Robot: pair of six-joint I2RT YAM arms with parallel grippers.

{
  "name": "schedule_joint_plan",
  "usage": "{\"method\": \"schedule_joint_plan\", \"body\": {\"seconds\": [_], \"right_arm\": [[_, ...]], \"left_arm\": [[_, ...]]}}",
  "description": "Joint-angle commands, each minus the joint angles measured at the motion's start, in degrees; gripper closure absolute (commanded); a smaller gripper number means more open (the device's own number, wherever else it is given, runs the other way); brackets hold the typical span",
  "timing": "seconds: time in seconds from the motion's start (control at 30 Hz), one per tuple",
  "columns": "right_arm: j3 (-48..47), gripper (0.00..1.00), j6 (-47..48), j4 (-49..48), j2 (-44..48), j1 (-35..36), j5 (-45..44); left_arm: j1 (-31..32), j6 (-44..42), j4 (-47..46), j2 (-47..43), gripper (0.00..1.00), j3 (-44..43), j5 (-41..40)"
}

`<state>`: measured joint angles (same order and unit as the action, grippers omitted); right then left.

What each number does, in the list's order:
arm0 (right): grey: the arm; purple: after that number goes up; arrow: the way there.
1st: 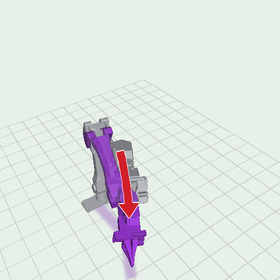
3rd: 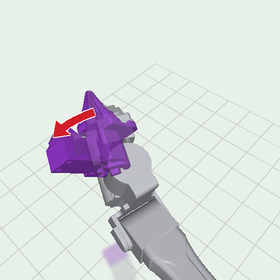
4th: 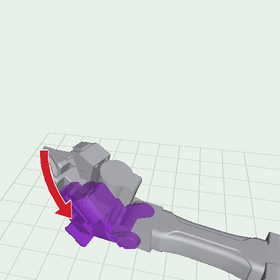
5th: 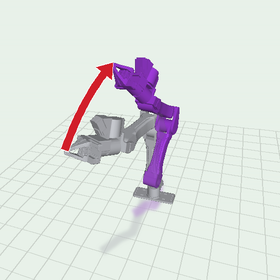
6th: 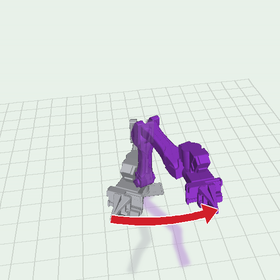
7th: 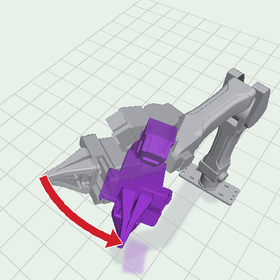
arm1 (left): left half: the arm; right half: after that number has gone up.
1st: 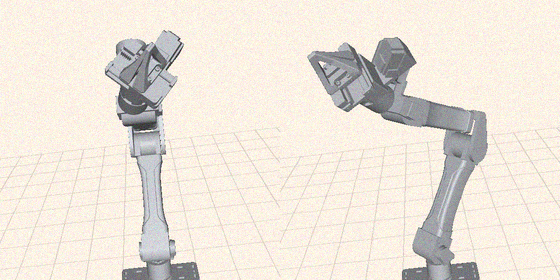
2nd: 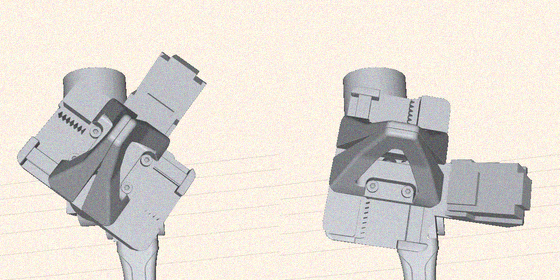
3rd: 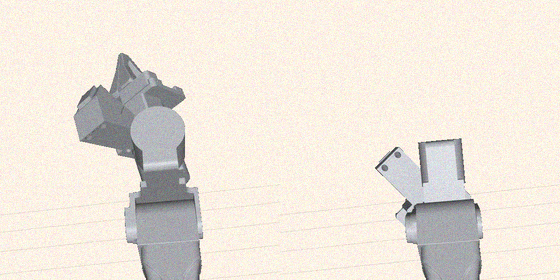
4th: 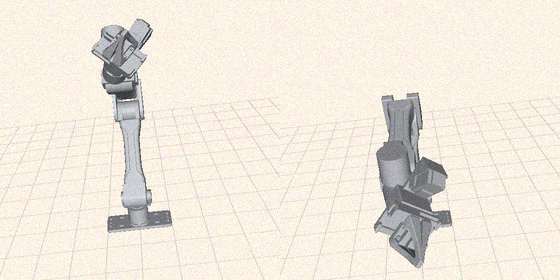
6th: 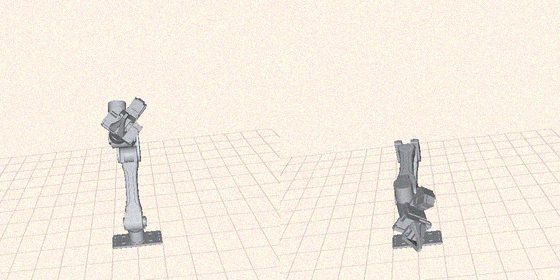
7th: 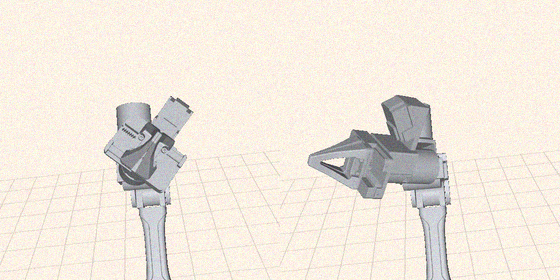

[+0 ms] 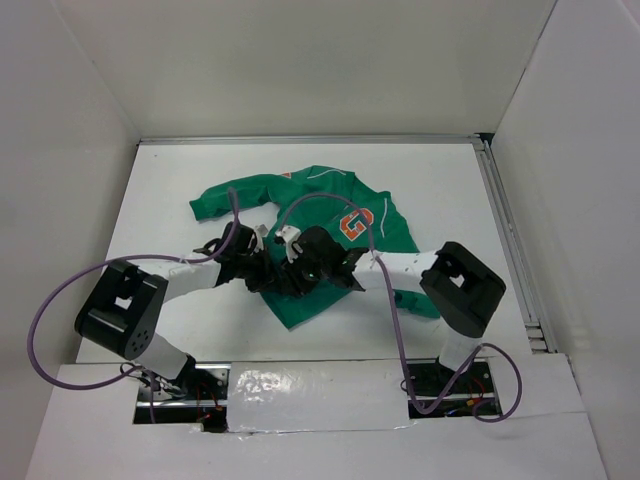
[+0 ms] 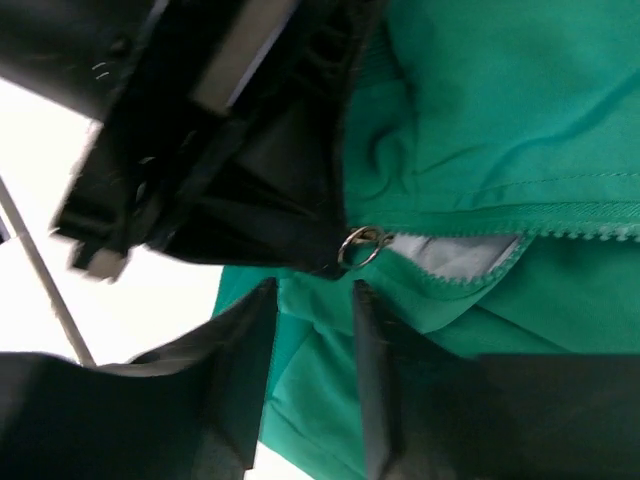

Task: Zip up the jacket

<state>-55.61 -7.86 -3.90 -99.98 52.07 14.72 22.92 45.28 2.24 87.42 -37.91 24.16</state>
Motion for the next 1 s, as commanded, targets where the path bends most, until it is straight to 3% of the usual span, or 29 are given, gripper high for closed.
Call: {"method": "schedule_joint_plan", "body": {"seconds": [0.0,0.3,0.7,0.97], "right_arm": [[-2.5,0.6,-1.4,-3.0,-1.4,-1.1,-1.0],[-2.9,0.75,-4.6,-3.5,-4.1,-4.1,-3.8],[-3.4,0.74,-3.3,-5.4,-4.3,-4.5,2.7],[-3.9,1.0,-4.0,-2.2,-5.2,-4.5,0.8]], "left_arm": [[0.5,-0.1,-1.7,-1.3,1.0,0.5,1.8],[0.5,-0.5,-1.1,-1.7,1.0,0.1,2.4],[1.1,-1.0,-1.0,0.4,1.0,-1.0,2.6],[1.2,0.1,0.1,-0.1,1.0,-1.3,1.4]]}}
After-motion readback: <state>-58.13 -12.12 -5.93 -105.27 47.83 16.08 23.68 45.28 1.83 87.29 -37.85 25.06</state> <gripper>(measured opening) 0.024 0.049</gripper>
